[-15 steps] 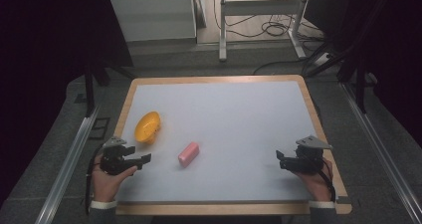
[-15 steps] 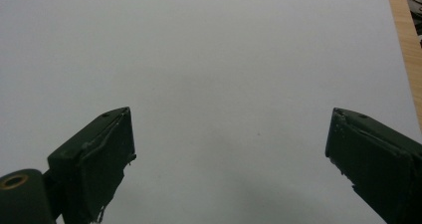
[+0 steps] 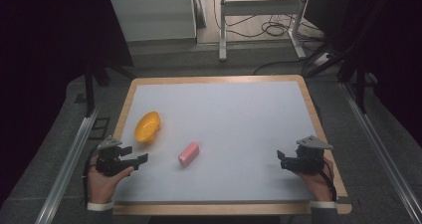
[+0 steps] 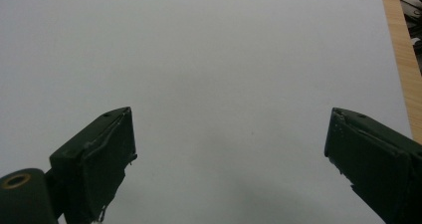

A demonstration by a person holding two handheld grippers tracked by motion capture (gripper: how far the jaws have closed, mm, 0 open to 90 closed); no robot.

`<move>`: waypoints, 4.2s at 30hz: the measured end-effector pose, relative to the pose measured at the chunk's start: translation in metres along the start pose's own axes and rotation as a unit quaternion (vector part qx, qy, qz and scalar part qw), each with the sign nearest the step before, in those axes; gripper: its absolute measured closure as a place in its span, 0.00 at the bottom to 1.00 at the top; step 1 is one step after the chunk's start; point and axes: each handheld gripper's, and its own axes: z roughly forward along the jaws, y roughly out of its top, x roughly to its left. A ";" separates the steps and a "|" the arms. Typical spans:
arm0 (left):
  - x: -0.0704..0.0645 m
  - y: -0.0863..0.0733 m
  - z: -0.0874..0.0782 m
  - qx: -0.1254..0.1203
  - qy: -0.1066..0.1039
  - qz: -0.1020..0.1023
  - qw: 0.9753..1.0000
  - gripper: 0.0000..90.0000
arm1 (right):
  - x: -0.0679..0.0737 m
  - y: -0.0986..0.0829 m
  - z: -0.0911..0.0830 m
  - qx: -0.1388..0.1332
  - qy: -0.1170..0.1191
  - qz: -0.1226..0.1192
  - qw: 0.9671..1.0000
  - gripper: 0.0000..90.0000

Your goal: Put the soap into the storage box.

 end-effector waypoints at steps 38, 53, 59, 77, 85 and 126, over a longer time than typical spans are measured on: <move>-0.059 0.053 0.001 0.045 -0.009 0.074 0.996 0.23 | -0.008 -0.008 -0.006 0.004 0.001 0.001 1.000 0.07; -0.083 0.070 0.022 0.084 -0.018 0.115 0.990 0.22 | -0.010 -0.008 -0.006 0.001 -0.003 0.002 1.000 0.07; -0.089 0.076 0.037 0.107 -0.025 0.123 0.986 0.23 | -0.009 -0.008 -0.005 0.004 -0.002 0.002 1.000 0.07; -0.102 0.080 0.061 0.139 -0.031 0.137 0.980 0.23 | -0.012 -0.010 -0.004 0.007 -0.010 0.006 1.000 0.07; -0.104 0.080 0.073 0.151 -0.039 0.129 0.979 0.26 | -0.012 -0.010 -0.004 0.007 -0.012 0.006 1.000 0.07; -0.120 0.072 0.120 0.213 0.009 0.142 0.967 0.67 | -0.012 -0.011 -0.005 0.012 -0.029 0.003 1.000 0.07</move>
